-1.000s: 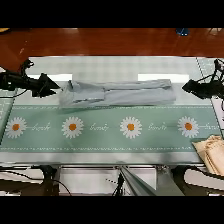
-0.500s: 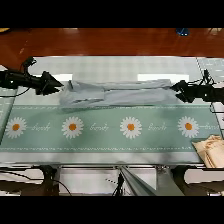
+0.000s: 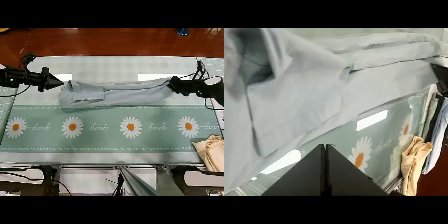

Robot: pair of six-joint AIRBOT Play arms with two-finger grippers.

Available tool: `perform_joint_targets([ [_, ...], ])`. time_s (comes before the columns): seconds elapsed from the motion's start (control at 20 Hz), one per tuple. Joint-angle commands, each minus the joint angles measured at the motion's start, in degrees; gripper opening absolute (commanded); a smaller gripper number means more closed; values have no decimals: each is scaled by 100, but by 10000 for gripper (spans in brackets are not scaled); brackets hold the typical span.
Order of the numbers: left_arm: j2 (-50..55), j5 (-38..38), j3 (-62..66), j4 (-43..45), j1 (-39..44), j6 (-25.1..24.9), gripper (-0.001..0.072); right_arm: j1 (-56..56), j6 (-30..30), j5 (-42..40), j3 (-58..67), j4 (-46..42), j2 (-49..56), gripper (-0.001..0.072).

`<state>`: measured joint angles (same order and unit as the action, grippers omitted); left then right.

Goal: Fold the shirts.

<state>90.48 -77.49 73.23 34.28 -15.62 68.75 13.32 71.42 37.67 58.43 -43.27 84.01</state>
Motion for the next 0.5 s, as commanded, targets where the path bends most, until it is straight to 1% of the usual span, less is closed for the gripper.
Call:
perform_joint_targets([
  [0.0,-90,-15,4,-48,306,-59,29,-22,-275,55,7,-66,-925,27],
  [0.15,-85,127,2,-50,986,-48,29,-22,-273,527,7,-68,-1602,27],
  [0.45,-74,1021,2,-48,2492,466,30,-24,-256,1305,7,-81,-2579,26],
])
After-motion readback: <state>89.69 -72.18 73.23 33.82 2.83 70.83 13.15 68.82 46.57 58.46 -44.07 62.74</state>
